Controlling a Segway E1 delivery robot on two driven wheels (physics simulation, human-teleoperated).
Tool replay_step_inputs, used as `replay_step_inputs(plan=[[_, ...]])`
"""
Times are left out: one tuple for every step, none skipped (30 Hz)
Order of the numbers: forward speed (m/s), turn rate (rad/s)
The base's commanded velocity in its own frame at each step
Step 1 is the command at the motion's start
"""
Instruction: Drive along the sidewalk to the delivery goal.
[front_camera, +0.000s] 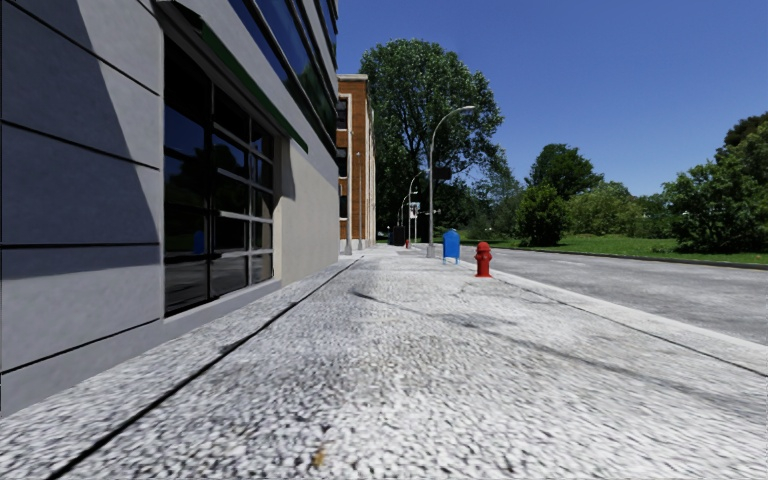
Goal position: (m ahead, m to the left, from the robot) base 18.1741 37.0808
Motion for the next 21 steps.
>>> replay_step_inputs(plan=[[2.0, 0.0], [2.0, 0.0], [2.0, 0.0], [2.0, 0.0], [2.0, 0.0], [2.0, 0.0], [2.0, 0.0], [2.0, 0.0], [2.0, 0.0], [2.0, 0.0], [2.0, 0.0], [2.0, 0.0], [2.0, 0.0], [2.0, 0.0], [2.0, 0.0], [2.0, 0.0], [2.0, 0.0], [2.0, 0.0], [2.0, 0.0], [2.0, 0.0], [2.0, 0.0]])
